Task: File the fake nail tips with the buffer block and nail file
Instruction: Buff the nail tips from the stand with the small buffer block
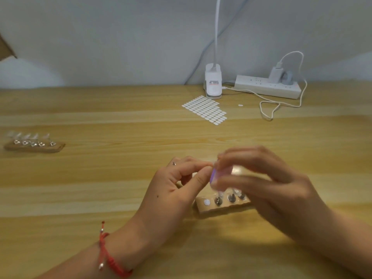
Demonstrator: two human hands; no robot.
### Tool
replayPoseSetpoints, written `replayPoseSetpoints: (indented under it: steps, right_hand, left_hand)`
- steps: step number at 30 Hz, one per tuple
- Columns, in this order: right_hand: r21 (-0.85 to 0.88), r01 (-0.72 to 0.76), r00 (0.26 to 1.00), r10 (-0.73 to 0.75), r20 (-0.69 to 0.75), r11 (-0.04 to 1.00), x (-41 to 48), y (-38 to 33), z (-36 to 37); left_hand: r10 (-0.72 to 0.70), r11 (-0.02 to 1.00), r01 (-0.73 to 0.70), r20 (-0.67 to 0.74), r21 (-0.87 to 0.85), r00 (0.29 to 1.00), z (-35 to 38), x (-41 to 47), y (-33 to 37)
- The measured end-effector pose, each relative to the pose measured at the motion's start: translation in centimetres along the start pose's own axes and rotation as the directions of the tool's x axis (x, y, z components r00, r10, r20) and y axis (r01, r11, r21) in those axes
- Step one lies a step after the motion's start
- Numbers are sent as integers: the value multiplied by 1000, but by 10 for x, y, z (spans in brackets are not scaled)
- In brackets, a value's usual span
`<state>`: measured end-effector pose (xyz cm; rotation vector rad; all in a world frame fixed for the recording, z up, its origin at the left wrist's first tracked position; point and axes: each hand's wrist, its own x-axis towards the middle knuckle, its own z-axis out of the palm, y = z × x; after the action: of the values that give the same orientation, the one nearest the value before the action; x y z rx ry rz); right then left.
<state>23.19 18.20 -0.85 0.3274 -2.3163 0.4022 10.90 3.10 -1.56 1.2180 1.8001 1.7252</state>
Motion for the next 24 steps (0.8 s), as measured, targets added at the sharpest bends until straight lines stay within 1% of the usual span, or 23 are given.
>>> replayPoseSetpoints:
  steps: [2,5,8,11,14,17,19,21,23,24]
  right_hand:
    - [19,-43,999,43,-10,999,-1,0,0]
    - [14,7,1000,-7,11,1000,-1,1,2]
    - [10,-63,998,64,-18,998,-1,1,2]
    - [37,-17,1000,17,-8,999,1,-1,2]
    - [46,-78,996,80,-36,996,2,-2,1]
    - [50,-20,1000,20,-5,999,2,-2,1]
    - [34,-54,998,55,-18,998,2,0,-1]
    - [54,-80,995,83,-46,995,1,0,0]
    - [56,-31,999,33,-26,998,0,-1,4]
    - [51,-29,999,30,-20,998,0,-1,4]
  left_hand:
    - [-9,1000,9,1,3,1000,0,0,-1]
    - [-21,999,20,-7,-29,1000,0,1,-2]
    - [0,1000,-1,11,19,1000,0,1,-2]
    - [1,1000,-1,-2,-1,1000,0,1,-1]
    - [5,999,-6,7,33,1000,0,1,-1]
    - [6,1000,-6,5,26,1000,0,1,0]
    - [0,999,1,-5,35,1000,1,1,-2]
    - [3,999,-2,-16,39,1000,0,1,-3]
    - [9,999,-9,-20,32,1000,0,1,-5]
    - [11,999,-11,-20,31,1000,0,1,-6]
